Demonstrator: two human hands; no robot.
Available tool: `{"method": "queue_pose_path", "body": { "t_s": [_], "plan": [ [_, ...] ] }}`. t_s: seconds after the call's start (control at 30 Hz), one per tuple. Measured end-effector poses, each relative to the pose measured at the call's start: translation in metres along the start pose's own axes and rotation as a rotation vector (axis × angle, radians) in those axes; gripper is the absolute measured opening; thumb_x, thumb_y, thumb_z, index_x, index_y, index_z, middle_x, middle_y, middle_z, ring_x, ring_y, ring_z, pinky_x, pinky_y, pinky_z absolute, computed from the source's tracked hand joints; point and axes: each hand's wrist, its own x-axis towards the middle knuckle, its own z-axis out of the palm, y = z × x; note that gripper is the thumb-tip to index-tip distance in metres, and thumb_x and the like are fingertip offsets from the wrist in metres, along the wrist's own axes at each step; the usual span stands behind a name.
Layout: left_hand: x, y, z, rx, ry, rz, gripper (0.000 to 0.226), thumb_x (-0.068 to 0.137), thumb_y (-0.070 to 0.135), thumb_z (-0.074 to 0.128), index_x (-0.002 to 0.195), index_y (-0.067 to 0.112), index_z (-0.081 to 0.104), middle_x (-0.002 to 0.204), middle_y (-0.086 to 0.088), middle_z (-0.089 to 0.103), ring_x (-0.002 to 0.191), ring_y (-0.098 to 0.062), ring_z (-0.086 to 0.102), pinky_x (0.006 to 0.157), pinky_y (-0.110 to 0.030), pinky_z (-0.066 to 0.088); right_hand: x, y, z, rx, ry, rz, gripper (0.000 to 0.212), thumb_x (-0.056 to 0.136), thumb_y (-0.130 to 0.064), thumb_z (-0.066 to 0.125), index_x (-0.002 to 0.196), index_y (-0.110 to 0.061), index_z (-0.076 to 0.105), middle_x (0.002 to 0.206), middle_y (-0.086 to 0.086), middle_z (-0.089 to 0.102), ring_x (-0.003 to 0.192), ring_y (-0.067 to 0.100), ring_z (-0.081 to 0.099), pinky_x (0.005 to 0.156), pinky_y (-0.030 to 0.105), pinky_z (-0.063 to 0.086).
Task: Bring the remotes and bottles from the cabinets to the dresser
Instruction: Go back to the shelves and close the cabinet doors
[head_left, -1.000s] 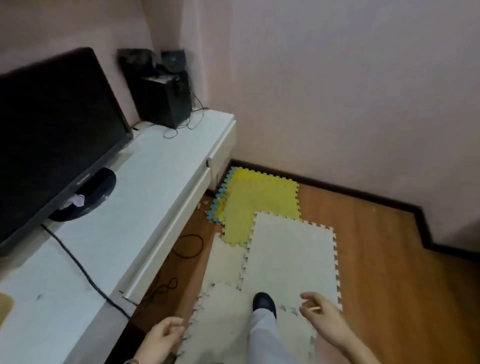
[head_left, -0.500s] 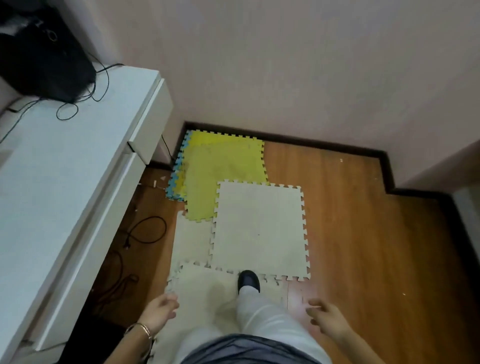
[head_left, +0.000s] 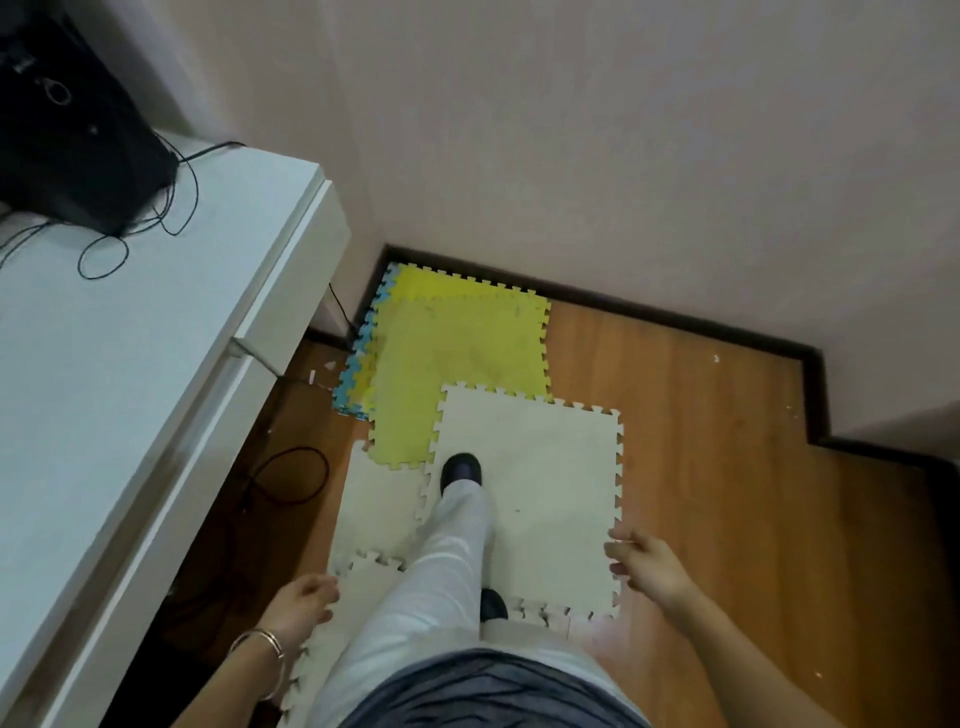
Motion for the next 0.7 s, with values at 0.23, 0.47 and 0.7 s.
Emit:
{"method": "queue_pose_path", "body": {
  "t_s": [0.23, 0.47, 0.7],
  "plan": [
    [0.080, 0.089, 0.007, -0.111, -0.094, -0.128, 0.012, 0.091, 0.013, 0.052, 0.091, 0.002, 0.057, 0.079, -0.008, 0.056, 0.062, -0.018, 0.053, 0.052, -0.023, 0.026, 0.069, -0.067, -0.015, -0.008, 0.012, 0.126, 0.028, 0.091, -0.017, 0.052, 0.116, -0.004, 0.055, 0.108, 0.015, 0.061, 0.077, 0.017, 0.056, 0.078, 0.036, 0.045],
    [0.147, 0.246, -0.017, -0.141, -0.050, 0.121, 0.015, 0.091, 0.010, 0.050, 0.102, 0.005, 0.058, 0.099, -0.013, 0.058, 0.076, -0.020, 0.056, 0.052, -0.020, 0.039, 0.132, -0.182, -0.040, 0.026, 0.054, 0.099, 0.024, 0.091, -0.015, 0.052, 0.113, -0.006, 0.055, 0.086, 0.008, 0.058, 0.069, 0.017, 0.053, 0.057, 0.026, 0.033],
    [0.173, 0.304, -0.027, -0.251, -0.032, 0.073, 0.012, 0.091, 0.013, 0.051, 0.097, 0.008, 0.059, 0.100, -0.008, 0.058, 0.077, -0.019, 0.058, 0.056, -0.024, 0.033, 0.189, -0.264, -0.050, -0.018, -0.004, 0.099, 0.015, 0.089, -0.013, 0.054, 0.103, -0.008, 0.057, 0.078, 0.006, 0.056, 0.062, 0.017, 0.050, 0.054, 0.024, 0.029]
  ]
}}
